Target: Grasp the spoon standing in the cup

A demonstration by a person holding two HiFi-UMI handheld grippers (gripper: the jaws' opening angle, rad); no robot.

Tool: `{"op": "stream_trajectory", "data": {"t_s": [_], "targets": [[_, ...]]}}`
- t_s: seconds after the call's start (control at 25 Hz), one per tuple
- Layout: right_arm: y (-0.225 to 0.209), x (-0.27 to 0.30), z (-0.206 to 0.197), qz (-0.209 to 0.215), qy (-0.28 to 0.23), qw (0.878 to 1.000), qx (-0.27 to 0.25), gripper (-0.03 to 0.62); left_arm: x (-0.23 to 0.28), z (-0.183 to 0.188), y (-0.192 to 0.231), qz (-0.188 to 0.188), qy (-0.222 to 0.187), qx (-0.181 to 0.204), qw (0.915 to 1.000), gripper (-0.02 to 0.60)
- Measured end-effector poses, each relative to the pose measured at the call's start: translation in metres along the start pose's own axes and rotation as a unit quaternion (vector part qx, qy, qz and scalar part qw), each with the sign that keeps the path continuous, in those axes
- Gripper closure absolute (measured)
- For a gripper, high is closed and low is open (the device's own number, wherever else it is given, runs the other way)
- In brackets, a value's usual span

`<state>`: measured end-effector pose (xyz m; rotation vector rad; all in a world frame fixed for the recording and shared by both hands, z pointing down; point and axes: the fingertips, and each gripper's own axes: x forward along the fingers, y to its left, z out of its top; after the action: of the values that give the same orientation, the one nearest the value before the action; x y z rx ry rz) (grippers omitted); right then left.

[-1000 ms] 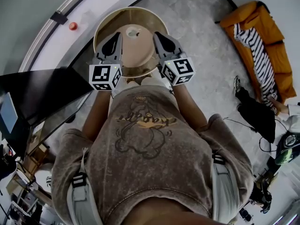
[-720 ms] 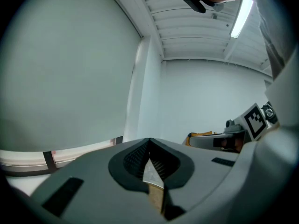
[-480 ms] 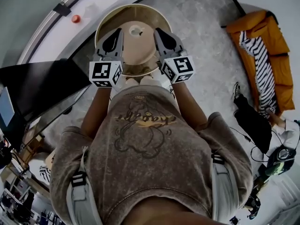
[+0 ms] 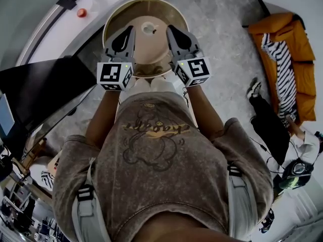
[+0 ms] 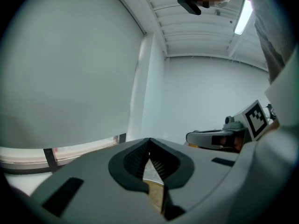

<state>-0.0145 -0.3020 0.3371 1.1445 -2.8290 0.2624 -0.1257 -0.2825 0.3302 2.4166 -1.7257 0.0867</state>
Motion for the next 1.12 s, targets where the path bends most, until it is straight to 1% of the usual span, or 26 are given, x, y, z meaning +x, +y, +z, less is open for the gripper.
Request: {"op": "stream_trajectory", "data": {"t_s": [0.16, 0.36, 0.68, 0.8, 0.92, 1.12], "targets": [[0.0, 0.008, -0.008, 0.009, 0.011, 1.0, -0.015, 0.574, 0.007, -0.007, 0.007, 0.005, 0.004, -0.001, 1.0, 0.565], [-0.009, 0.016, -0.015, 0.017, 0.018, 0.999, -0.027, 0.574, 0.022, -0.02, 0.005, 0.002, 0.012, -0.002, 0.9999, 0.565], [-0.019, 0.036, -0.043, 0.032, 0.021, 0.999, -0.023, 0.574, 0.039, -0.05, 0.009, -0.001, 0.021, -0.003, 0.9998, 0.565], [-0.021, 0.041, -0.057, 0.038, 0.023, 0.999, -0.02, 0.574, 0.043, -0.062, 0.012, 0.0, 0.021, -0.004, 0.9998, 0.565], [-0.029, 0.046, -0.076, 0.035, 0.032, 0.999, -0.012, 0.574, 0.048, -0.075, 0.016, 0.008, 0.016, -0.007, 0.9998, 0.565], [-0.041, 0.059, -0.113, 0.027, 0.052, 0.998, -0.017, 0.574, 0.058, -0.111, 0.028, 0.021, 0.021, -0.001, 0.9996, 0.565]]}}
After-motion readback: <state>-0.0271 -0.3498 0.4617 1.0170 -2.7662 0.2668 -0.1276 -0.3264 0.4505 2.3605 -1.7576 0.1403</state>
